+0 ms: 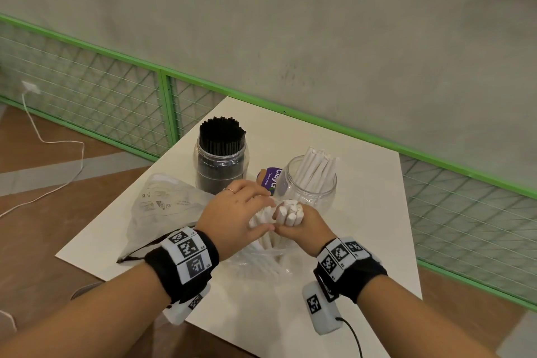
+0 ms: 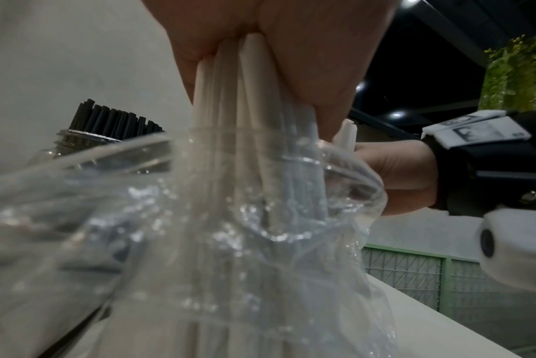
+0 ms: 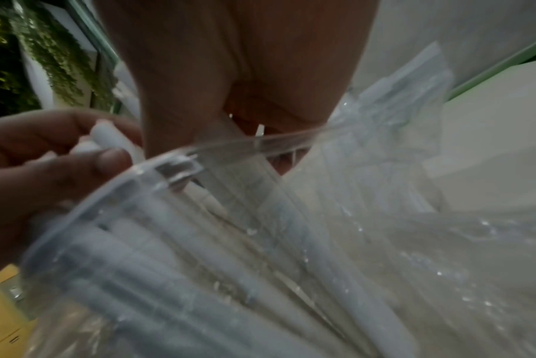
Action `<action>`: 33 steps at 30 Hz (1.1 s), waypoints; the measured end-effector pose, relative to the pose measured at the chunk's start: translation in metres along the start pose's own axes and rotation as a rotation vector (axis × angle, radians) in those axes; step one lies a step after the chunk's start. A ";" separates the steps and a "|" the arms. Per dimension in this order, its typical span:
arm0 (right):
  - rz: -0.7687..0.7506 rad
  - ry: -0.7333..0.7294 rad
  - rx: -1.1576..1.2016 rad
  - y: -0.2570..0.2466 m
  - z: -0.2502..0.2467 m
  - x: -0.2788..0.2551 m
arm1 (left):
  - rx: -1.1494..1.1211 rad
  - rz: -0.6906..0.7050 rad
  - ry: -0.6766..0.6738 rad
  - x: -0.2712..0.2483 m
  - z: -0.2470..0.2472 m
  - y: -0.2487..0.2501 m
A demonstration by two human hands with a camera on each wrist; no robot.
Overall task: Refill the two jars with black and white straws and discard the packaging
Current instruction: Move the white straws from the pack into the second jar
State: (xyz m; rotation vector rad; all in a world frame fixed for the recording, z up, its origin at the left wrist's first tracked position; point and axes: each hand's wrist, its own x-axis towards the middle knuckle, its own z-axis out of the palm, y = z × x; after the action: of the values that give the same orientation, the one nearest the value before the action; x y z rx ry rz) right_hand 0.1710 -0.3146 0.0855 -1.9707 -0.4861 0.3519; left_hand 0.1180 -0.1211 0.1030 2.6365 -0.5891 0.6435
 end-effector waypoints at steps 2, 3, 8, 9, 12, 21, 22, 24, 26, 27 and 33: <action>-0.009 0.022 0.046 0.000 -0.005 -0.004 | 0.029 0.009 0.031 0.001 0.005 0.002; -0.016 0.045 0.073 -0.002 -0.008 -0.006 | 0.039 0.010 0.041 0.002 0.007 0.003; -0.073 0.185 0.173 -0.007 -0.026 -0.024 | 0.018 -0.010 0.044 0.008 0.012 0.010; -0.055 0.180 0.162 -0.003 -0.028 -0.027 | 0.018 -0.015 0.037 0.009 0.012 0.011; 0.054 0.132 0.102 0.017 -0.025 -0.030 | 0.038 -0.023 0.008 0.011 0.013 0.014; 0.102 0.155 0.157 0.030 -0.022 -0.016 | 0.001 -0.038 0.011 0.010 0.015 0.017; 0.064 0.169 0.166 0.021 -0.030 -0.016 | -0.003 -0.033 0.020 0.010 0.015 0.017; -0.027 0.223 0.173 -0.003 -0.051 -0.014 | -0.011 -0.028 0.031 0.009 0.016 0.017; -0.130 0.297 0.197 -0.033 -0.078 -0.013 | -0.012 -0.033 0.029 0.010 0.016 0.018; -0.182 0.340 0.211 -0.048 -0.092 -0.013 | -0.010 -0.037 0.025 0.010 0.016 0.019; -0.270 0.531 0.215 -0.090 -0.143 0.013 | 0.006 -0.046 0.000 0.012 0.014 0.022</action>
State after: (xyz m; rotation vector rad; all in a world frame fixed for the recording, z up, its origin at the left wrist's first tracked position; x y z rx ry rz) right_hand 0.2306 -0.3858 0.2278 -1.6740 -0.3441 -0.2778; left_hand 0.1222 -0.1499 0.1025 2.6469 -0.5262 0.6327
